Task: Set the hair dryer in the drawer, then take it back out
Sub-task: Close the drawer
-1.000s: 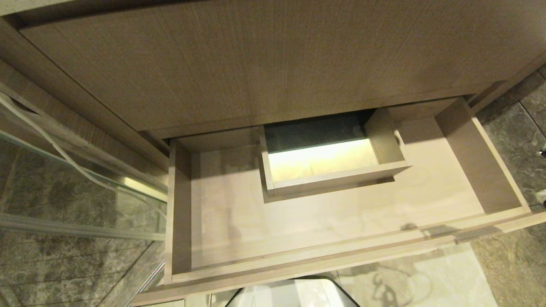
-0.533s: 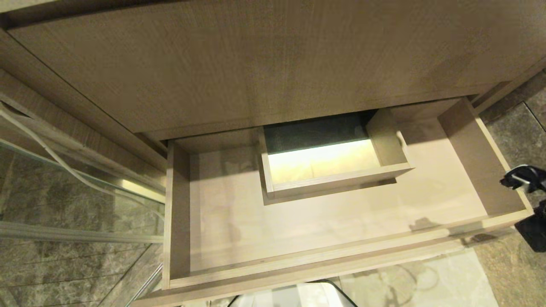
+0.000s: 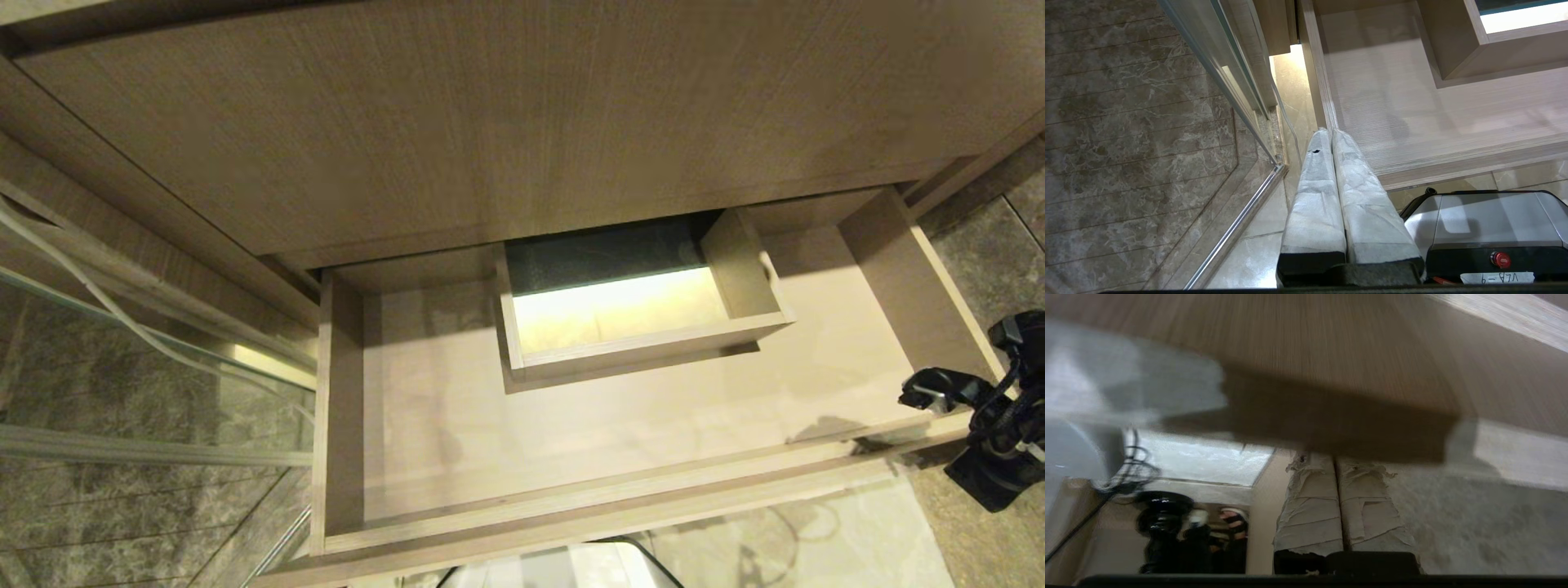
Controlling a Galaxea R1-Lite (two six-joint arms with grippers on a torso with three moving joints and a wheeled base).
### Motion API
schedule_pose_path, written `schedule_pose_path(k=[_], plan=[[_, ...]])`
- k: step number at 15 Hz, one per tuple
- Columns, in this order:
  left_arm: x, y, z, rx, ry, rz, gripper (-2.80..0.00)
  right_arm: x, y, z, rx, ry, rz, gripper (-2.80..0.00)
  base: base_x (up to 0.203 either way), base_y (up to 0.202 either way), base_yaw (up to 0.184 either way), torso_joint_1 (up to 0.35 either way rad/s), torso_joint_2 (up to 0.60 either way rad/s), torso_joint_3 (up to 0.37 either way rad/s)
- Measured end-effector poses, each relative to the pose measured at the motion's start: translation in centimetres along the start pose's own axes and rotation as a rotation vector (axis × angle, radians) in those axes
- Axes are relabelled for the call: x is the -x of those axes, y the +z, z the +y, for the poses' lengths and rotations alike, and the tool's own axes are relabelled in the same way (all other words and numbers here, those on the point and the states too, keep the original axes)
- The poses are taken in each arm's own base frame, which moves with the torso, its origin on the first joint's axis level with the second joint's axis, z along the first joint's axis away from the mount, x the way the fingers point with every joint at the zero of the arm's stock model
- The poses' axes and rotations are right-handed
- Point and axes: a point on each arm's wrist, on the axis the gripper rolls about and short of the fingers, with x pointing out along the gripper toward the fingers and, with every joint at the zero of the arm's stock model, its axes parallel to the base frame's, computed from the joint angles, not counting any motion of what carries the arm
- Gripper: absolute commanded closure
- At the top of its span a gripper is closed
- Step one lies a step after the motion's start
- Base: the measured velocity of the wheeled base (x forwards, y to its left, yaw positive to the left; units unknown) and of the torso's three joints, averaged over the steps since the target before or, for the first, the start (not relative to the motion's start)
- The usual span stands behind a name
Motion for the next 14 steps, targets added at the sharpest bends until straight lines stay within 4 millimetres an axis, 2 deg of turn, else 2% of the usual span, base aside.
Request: schedule_pose_path(k=[5,7,11,14], plan=[[0.0,0.0,0.0,0.000,0.000,0.000,0.00,-0.1,1.4,-1.9,-0.071,0.016,-0.218,0.00,0.000,0.000,0.000,0.000,0.00,0.000],[0.0,0.0,0.0,0.000,-0.001,0.000,0.00,0.8,2.5,-3.3,-0.152,-0.011,-0.389,0.00,0.000,0.000,0.000,0.000,0.00,0.000],[0.0,0.0,0.0,0.000,0.000,0.000,0.00,3.6,6.5,-7.9,-0.318,-0.207,-0.767,0.00,0.000,0.000,0.000,0.000,0.00,0.000],[0.0,0.0,0.0,0.000,-0.001,0.000,0.00,3.8,7.0,-8.4,-0.322,-0.241,-0.816,0.00,0.000,0.000,0.000,0.000,0.00,0.000]])
